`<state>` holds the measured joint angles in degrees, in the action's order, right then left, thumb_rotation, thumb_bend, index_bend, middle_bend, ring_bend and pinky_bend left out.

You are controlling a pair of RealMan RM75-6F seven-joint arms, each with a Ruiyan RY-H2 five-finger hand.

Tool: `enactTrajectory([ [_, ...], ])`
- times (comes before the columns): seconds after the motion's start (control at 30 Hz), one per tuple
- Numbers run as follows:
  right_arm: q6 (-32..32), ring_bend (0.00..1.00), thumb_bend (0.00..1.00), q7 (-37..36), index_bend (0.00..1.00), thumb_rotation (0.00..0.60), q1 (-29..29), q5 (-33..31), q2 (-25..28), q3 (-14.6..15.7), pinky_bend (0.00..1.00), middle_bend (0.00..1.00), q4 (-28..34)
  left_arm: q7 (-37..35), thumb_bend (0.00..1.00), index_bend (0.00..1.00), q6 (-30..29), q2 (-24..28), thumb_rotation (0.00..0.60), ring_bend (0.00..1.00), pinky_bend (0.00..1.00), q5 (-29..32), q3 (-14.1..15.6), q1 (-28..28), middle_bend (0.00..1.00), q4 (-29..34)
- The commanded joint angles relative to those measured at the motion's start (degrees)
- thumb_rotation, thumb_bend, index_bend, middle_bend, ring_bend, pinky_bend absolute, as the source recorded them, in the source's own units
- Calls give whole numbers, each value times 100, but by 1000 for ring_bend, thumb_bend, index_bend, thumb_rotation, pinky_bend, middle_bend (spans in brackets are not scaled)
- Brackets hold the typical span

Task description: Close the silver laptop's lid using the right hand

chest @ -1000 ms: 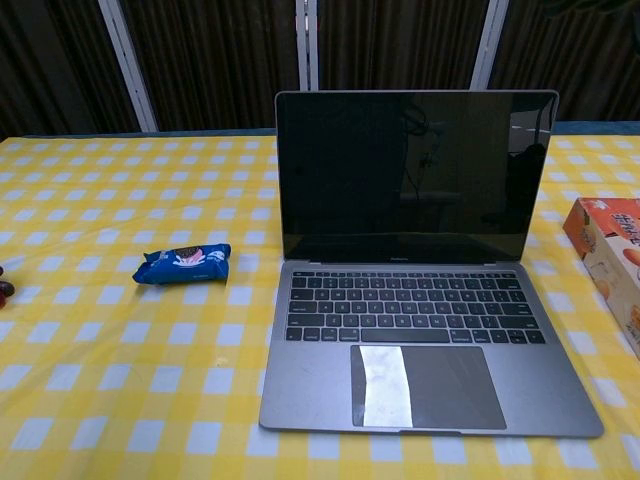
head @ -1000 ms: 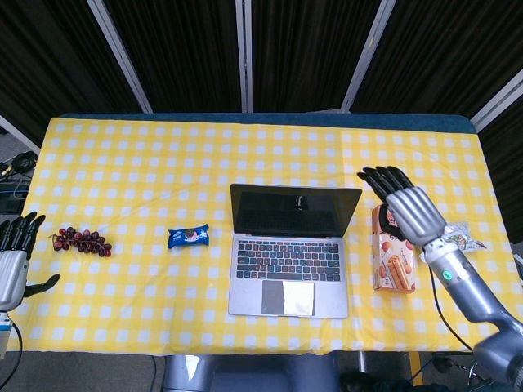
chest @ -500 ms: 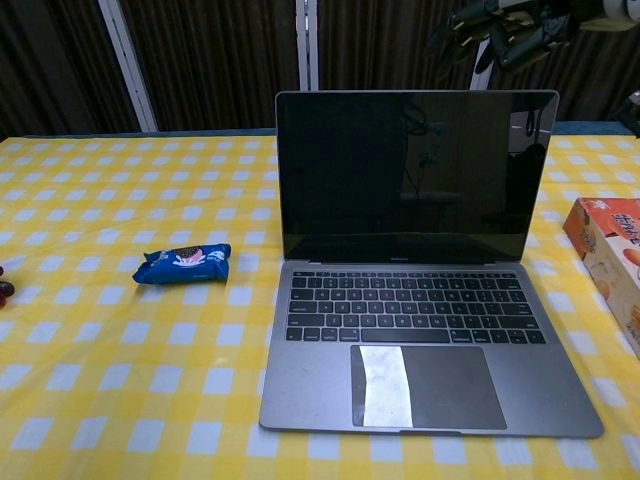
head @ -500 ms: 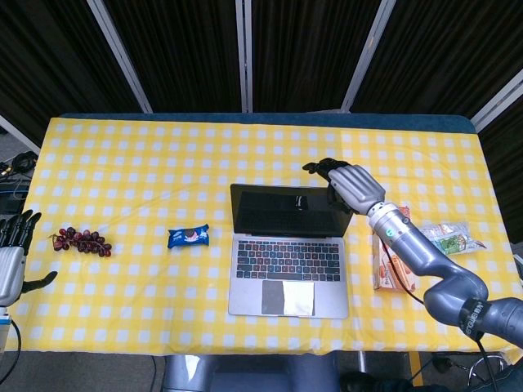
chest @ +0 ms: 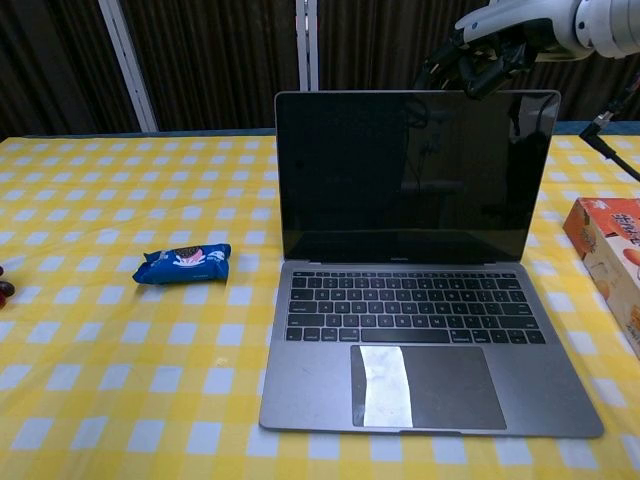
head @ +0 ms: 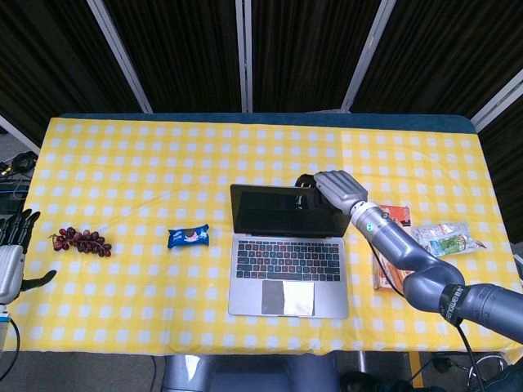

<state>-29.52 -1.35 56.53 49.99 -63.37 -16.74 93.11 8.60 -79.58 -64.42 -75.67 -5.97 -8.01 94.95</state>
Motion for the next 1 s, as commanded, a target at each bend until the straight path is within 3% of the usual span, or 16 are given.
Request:
enactTrajectory([
  [0.03, 135, 319, 1000, -142, 343, 600, 38, -135, 121, -5, 335, 378, 178, 2, 0, 0, 7, -3, 600, 0, 0, 9, -3, -7, 0, -3],
  [0.23, 391, 319, 1000, -420, 343, 600, -34, 37, 401, -67, 335, 378, 587, -18, 0, 0, -4, -16, 600, 0, 0, -16, 6, -16, 0, -15],
  [0.53, 437, 319, 1000, -531, 339, 600, -436, 1171, 754, -13, 334, 371, 1341, -25, 0, 0, -59, -31, 600, 0, 0, -92, 37, -6, 0, -23],
  [0.83, 187, 318, 1000, -185, 327, 600, -811, 2553, 934, 465, 333, 360, 1961, -7, 0, 0, -66, -38, 600, 0, 0, -113, 58, -10, 0, -10],
  [1.0, -130, 308, 1000, 166, 296, 600, -984, 3271, 719, 836, 330, 332, 1888, 0, 0, 0, -74, -41, 600, 0, 0, -128, 70, -10, 0, -5],
])
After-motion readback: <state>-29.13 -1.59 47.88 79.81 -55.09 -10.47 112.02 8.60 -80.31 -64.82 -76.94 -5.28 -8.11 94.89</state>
